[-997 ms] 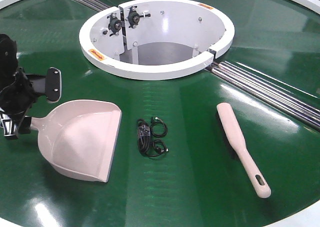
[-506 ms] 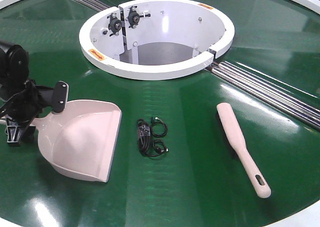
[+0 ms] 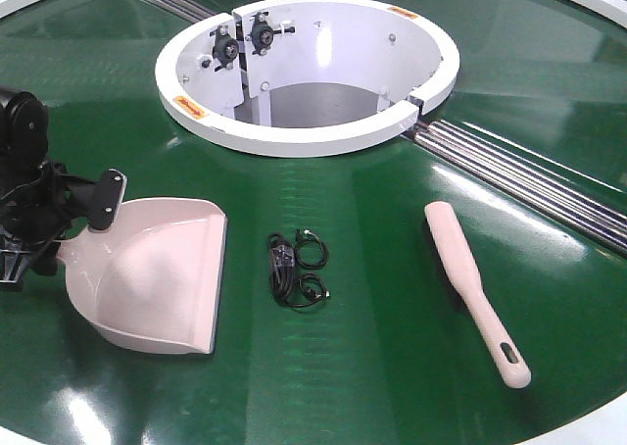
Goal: Clean and inspect green conveyor with broom and dustpan
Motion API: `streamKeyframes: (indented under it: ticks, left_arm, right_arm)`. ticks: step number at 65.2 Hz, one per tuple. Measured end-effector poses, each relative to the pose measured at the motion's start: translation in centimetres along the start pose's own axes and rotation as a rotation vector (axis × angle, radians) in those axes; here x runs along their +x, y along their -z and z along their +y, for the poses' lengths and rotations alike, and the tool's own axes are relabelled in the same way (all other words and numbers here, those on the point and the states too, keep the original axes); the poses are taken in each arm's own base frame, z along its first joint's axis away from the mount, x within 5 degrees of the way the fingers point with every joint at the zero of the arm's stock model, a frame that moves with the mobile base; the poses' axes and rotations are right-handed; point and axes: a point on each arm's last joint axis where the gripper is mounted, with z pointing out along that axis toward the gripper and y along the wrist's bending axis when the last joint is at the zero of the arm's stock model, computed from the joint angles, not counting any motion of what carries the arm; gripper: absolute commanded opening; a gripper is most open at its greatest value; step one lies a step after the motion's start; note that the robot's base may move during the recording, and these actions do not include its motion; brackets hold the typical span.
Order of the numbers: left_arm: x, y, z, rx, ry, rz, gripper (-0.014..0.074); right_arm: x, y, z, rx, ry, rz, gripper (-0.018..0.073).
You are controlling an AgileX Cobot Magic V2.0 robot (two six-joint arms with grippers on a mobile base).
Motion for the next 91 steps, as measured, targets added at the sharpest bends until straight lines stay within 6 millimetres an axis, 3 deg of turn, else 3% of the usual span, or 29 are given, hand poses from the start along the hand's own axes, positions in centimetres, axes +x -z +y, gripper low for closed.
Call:
streamKeyframes:
  ticks: [8, 23, 37, 57, 91]
  left_arm:
    - [0.0, 0.3, 0.0, 0.006, 0.006, -0.006, -0.0007]
    - [-0.3, 2.7, 0.6, -0.020, 0.026, -0.047, -0.0008]
    - [-2.3, 4.8, 1.1, -0.075, -0.001, -0.079, -0.0008]
    - [-2.9, 3.5, 1.1, -0.016, 0.063, -0.026, -0.0006]
    - [-3.2, 3.5, 1.2, -0.017, 0.035, -0.043, 0.0003]
  right_arm:
    - [0.0, 0.0, 0.0, 0.000, 0.000, 0.000, -0.0008]
    - [0.0, 0.0, 0.0, 0.000, 0.000, 0.000, -0.0008]
    - [0.0, 0.0, 0.0, 0.000, 0.000, 0.000, -0.0008]
    - [0.0, 0.0, 0.0, 0.000, 0.000, 0.000, -0.0008]
    - [0.0, 0.0, 0.0, 0.000, 0.000, 0.000, -0.0008]
